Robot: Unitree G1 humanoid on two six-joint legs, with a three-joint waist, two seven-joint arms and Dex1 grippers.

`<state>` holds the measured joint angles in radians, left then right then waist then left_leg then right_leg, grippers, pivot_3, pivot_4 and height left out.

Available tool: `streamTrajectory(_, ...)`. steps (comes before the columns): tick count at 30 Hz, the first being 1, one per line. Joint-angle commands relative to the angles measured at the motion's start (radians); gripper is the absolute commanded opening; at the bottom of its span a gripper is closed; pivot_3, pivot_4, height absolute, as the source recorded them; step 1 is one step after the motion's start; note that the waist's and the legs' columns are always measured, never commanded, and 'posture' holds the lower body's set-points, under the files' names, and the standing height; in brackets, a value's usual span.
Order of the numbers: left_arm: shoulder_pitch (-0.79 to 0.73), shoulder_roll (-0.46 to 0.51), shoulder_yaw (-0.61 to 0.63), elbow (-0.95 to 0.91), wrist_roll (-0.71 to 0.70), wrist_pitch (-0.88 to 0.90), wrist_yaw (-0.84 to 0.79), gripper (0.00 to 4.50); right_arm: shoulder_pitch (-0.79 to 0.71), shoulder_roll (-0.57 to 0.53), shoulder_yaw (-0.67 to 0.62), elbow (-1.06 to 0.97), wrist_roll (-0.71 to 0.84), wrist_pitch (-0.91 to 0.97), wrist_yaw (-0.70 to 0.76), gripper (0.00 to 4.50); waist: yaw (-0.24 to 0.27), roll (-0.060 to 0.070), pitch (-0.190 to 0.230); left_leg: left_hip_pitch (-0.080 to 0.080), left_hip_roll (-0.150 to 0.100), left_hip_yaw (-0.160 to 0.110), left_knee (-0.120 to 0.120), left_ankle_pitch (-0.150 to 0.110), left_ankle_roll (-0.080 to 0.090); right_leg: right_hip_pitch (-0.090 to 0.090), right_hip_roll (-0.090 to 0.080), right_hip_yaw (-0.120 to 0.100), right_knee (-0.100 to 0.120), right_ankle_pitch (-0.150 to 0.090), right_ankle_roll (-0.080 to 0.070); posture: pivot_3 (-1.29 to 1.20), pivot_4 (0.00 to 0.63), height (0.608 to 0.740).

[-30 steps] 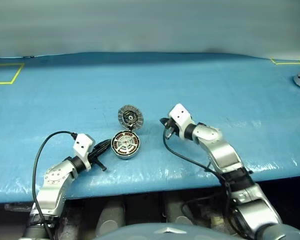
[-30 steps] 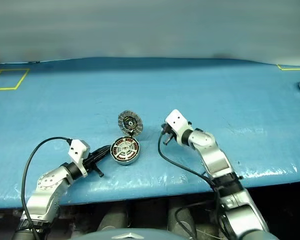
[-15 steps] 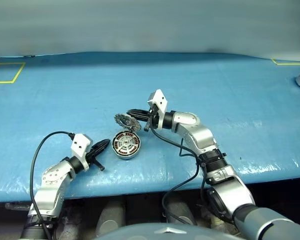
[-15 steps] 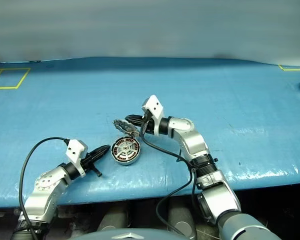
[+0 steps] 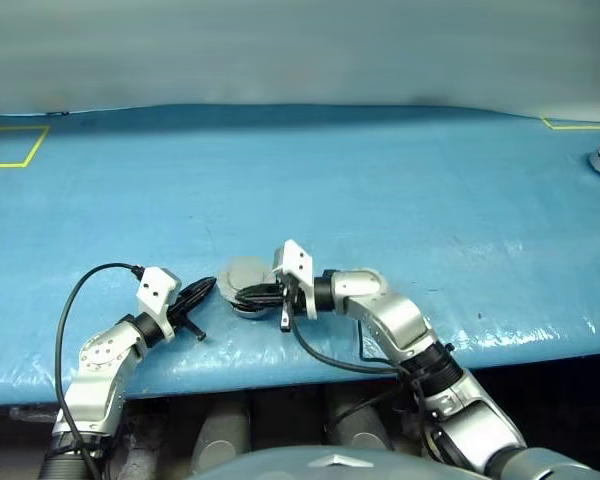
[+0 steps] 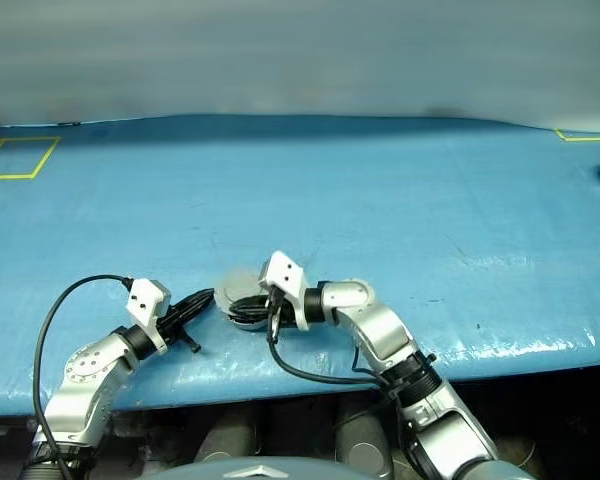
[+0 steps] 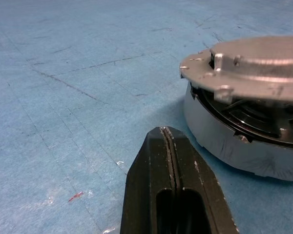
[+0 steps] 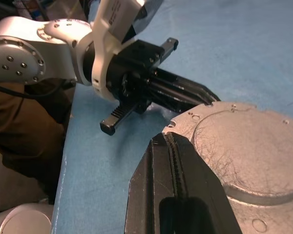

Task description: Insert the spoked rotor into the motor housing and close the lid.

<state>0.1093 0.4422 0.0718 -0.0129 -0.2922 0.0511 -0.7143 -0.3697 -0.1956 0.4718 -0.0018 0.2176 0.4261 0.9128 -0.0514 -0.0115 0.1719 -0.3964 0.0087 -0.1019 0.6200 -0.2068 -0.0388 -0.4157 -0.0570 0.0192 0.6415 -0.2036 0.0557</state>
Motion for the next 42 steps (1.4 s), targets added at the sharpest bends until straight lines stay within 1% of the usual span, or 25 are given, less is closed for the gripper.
streamTrajectory(1,-0.007,0.006,0.018,-0.038,-0.008,-0.012,0.001,0.0,0.002,0.015,-0.006,-0.009,-0.03,-0.001,-0.056,0.03,0.0,0.0,0.0,0.0,0.0,0.0,0.0,0.0,0.0,0.0,0.0,0.0,0.0,0.0,0.0,0.0,0.15,0.74)
streamTrajectory(6,-0.014,0.009,0.017,-0.032,-0.003,-0.013,0.001,0.0,0.036,0.012,-0.001,-0.013,-0.065,-0.035,-0.105,0.03,0.003,0.0,0.0,0.0,0.0,0.0,0.0,0.0,0.0,0.0,0.0,0.0,0.0,0.0,0.0,0.0,0.15,0.74)
streamTrajectory(8,-0.016,0.009,0.015,-0.032,0.002,-0.015,0.005,0.0,0.049,0.012,-0.001,0.002,-0.114,-0.069,-0.163,0.03,0.003,0.0,0.0,0.0,0.0,0.0,0.0,0.0,0.0,0.0,0.0,0.0,0.0,0.0,0.0,0.0,0.15,0.74)
streamTrajectory(10,-0.015,0.009,0.015,-0.033,0.006,-0.015,0.009,0.0,0.066,0.015,-0.004,0.002,-0.129,-0.088,-0.19,0.03,0.004,0.0,0.0,0.0,0.0,0.0,0.0,0.0,0.0,0.0,0.0,0.0,0.0,0.0,0.0,0.0,0.15,0.74)
streamTrajectory(12,-0.014,0.009,0.015,-0.035,0.008,-0.016,0.01,0.0,0.086,0.014,-0.007,-0.02,-0.128,-0.107,-0.197,0.03,0.008,-0.001,0.0,0.0,0.0,0.0,0.001,0.0,0.0,0.001,0.0,0.0,0.0,0.0,0.0,0.0,0.15,0.74)
streamTrajectory(16,-0.015,0.008,0.011,-0.03,0.011,-0.02,0.011,0.0,0.105,0.037,-0.073,-0.118,-0.044,-0.091,-0.2,0.03,0.013,-0.001,0.0,0.0,0.0,0.0,0.001,0.0,0.0,0.001,0.0,0.0,0.0,0.0,0.0,0.0,0.15,0.74)
streamTrajectory(20,-0.018,0.005,0.005,-0.026,0.008,-0.02,0.006,0.0,0.109,0.027,-0.083,-0.19,-0.037,-0.094,-0.205,0.03,0.014,0.0,0.0,0.0,0.0,0.0,0.001,0.0,0.0,0.0,0.0,0.0,0.0,0.0,0.0,0.0,0.15,0.74)
streamTrajectory(23,-0.021,0.004,0.003,-0.021,0.013,-0.023,0.009,0.0,0.098,0.03,-0.097,-0.184,-0.045,-0.086,-0.224,0.64,0.013,-0.001,0.0,0.0,0.0,0.0,0.001,0.0,0.0,0.0,0.0,0.0,0.0,0.0,0.0,0.0,0.15,0.74)
streamTrajectory(28,-0.028,0.003,0.001,-0.012,0.019,-0.024,0.013,0.0,0.068,0.06,-0.112,-0.091,-0.054,-0.07,-0.271,2.3,0.012,0.0,0.0,0.0,0.0,0.0,0.001,0.0,0.0,0.0,0.0,0.0,0.0,0.0,0.0,0.0,0.15,0.74)
streamTrajectory(33,-0.034,0.002,0.002,-0.004,0.021,-0.028,0.013,0.0,0.031,0.088,-0.097,0.006,-0.104,-0.119,-0.31,3.98,0.013,-0.001,0.0,-0.001,0.0,0.0,0.0,0.0,0.0,0.0,0.0,0.0,-0.001,0.0,0.0,0.0,0.15,0.74)
streamTrajectory(35,-0.034,0.003,0.003,-0.003,0.022,-0.03,0.013,0.0,0.019,0.098,-0.087,0.028,-0.132,-0.135,-0.328,4.47,0.01,0.0,0.0,-0.001,0.0,0.0,0.0,0.0,0.0,0.0,0.0,0.0,-0.001,0.0,0.0,0.0,0.15,0.74)
streamTrajectory(42,-0.032,0.005,0.008,0.0,0.027,-0.038,0.021,0.0,0.029,0.108,-0.069,0.035,-0.156,-0.156,-0.33,4.47,0.011,0.0,0.0,-0.001,0.0,0.0,0.0,0.0,0.0,0.0,0.0,0.0,-0.001,0.0,0.0,0.0,0.15,0.74)
